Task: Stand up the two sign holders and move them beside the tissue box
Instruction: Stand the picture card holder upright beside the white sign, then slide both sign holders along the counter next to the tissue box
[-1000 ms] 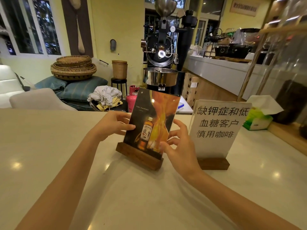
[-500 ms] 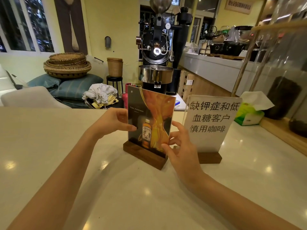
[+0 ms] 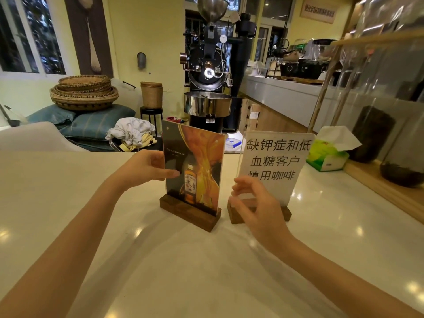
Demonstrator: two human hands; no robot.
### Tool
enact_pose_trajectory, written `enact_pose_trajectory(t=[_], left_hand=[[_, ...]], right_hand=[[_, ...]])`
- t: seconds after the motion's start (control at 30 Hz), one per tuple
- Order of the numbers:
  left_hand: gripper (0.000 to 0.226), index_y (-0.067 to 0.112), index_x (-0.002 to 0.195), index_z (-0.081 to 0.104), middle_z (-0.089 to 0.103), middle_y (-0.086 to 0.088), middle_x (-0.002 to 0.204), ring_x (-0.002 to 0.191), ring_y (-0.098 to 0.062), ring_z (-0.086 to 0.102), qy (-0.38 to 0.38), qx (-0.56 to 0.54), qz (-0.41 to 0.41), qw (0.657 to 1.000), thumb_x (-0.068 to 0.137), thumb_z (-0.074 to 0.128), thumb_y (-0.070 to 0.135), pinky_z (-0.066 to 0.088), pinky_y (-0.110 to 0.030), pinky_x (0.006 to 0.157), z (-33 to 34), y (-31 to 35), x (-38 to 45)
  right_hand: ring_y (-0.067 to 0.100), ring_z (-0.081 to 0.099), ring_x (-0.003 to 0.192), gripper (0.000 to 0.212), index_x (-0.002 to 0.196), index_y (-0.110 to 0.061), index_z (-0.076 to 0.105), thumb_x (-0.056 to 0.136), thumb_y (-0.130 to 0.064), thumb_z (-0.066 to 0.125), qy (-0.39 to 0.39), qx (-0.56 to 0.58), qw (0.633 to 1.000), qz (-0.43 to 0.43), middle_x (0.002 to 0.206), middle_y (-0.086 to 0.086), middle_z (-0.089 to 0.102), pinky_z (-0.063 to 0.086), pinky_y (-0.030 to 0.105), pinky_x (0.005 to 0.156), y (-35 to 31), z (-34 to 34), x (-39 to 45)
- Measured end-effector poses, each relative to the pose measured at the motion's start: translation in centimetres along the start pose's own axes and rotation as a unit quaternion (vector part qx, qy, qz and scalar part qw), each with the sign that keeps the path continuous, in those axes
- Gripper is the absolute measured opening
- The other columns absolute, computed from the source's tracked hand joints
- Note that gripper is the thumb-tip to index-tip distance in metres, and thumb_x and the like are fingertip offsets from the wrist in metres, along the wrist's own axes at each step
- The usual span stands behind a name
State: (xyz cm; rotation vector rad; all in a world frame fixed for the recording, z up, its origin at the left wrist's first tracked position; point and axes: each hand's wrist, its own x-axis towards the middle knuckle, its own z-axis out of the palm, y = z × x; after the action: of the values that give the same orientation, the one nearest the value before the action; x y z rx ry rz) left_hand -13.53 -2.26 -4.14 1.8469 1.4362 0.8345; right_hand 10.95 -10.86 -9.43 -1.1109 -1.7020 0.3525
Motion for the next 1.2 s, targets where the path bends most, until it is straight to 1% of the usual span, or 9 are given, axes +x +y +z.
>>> enact_pose_trajectory(t=[0.07,0.2,0.33,0.4,0.47,0.53,0.67,0.8,1.2], left_hand=[[0.024,0.022,0.095,0.066,0.073,-0.006,0.099,0.095,-0.022,0.067,0.002,-0.017,0.005,1.0,0.073,0.074,0.022,0.052,-0.036,0.086,0.2,0.6,-0.3],[0.036,0.032,0.101,0.058,0.067,0.009,0.095,0.091,-0.01,0.062,0.033,-0.02,0.031,0.999,0.071,0.075,0.022,0.047,-0.034,0.089,0.9,1.7,-0.7],[0.069,0.021,0.128,0.043,0.06,-0.003,0.114,0.098,-0.021,0.057,0.06,0.008,0.011,0.998,0.068,0.078,0.021,0.044,-0.033,0.082,2.1,1.2,-0.8],[0.079,0.021,0.134,0.035,0.057,-0.008,0.123,0.098,-0.022,0.054,0.047,0.027,-0.009,0.998,0.068,0.078,0.021,0.044,-0.032,0.08,2.8,0.4,-1.1],[0.084,0.019,0.136,0.031,0.056,-0.012,0.127,0.096,-0.021,0.053,0.047,0.049,-0.026,0.997,0.067,0.079,0.021,0.045,-0.031,0.079,3.7,-0.3,-1.5],[0.086,0.016,0.137,0.03,0.057,-0.015,0.126,0.095,-0.023,0.054,0.069,0.066,-0.026,0.995,0.066,0.079,0.019,0.046,-0.031,0.078,4.5,-0.9,-2.0],[0.087,0.012,0.136,0.03,0.058,-0.018,0.124,0.106,-0.032,0.058,0.126,0.08,-0.002,0.989,0.065,0.08,0.017,0.05,-0.037,0.082,5.4,-1.0,-2.6],[0.088,0.012,0.135,0.03,0.056,-0.016,0.126,0.109,-0.031,0.057,0.144,0.086,0.003,0.986,0.064,0.081,0.017,0.05,-0.036,0.082,5.7,-0.7,-2.8],[0.077,0.007,0.127,0.034,0.054,-0.016,0.128,0.113,-0.03,0.055,0.12,0.09,-0.007,0.989,0.066,0.08,0.018,0.049,-0.033,0.081,7.9,1.3,0.1]], right_hand=[[0.003,0.056,0.093,0.017,0.091,-0.026,0.055,0.082,-0.014,0.063,-0.002,-0.002,1.0,0.03,0.094,-0.021,0.054,0.053,0.012,0.073,0.3,-1.8,-0.1],[0.018,0.061,0.087,0.012,0.08,-0.022,0.063,0.079,-0.011,0.066,-0.001,0.018,0.992,0.123,0.09,-0.006,0.064,0.054,0.028,0.075,1.8,-5.6,-0.1],[0.023,0.064,0.083,0.012,0.081,-0.017,0.062,0.075,-0.01,0.071,0.089,0.002,0.98,0.175,0.083,-0.001,0.066,0.055,0.034,0.073,3.5,-8.9,-0.3],[0.021,0.062,0.086,0.024,0.092,-0.015,0.057,0.073,-0.012,0.073,0.116,-0.023,0.975,0.19,0.09,0.0,0.063,0.051,0.029,0.071,4.2,-9.6,-0.1],[0.02,0.059,0.095,0.042,0.108,-0.015,0.051,0.073,-0.013,0.074,0.086,-0.024,0.972,0.216,0.104,0.001,0.059,0.05,0.027,0.075,4.6,-9.6,0.6],[0.02,0.056,0.104,0.053,0.119,-0.014,0.047,0.073,-0.009,0.073,0.035,0.008,0.97,0.239,0.114,0.001,0.057,0.051,0.035,0.087,5.0,-9.2,1.3],[0.021,0.055,0.108,0.055,0.125,-0.015,0.048,0.075,-0.003,0.069,-0.021,0.078,0.961,0.266,0.117,-0.001,0.057,0.048,0.04,0.095,5.2,-8.4,2.2],[0.024,0.058,0.104,0.05,0.121,-0.013,0.055,0.074,-0.001,0.069,-0.044,0.092,0.962,0.254,0.112,0.002,0.062,0.05,0.036,0.088,5.4,-8.7,2.8],[0.025,0.061,0.107,0.049,0.117,-0.014,0.06,0.071,-0.002,0.072,-0.072,0.054,0.964,0.251,0.114,0.005,0.066,0.05,0.046,0.095,6.9,-11.7,3.1]])
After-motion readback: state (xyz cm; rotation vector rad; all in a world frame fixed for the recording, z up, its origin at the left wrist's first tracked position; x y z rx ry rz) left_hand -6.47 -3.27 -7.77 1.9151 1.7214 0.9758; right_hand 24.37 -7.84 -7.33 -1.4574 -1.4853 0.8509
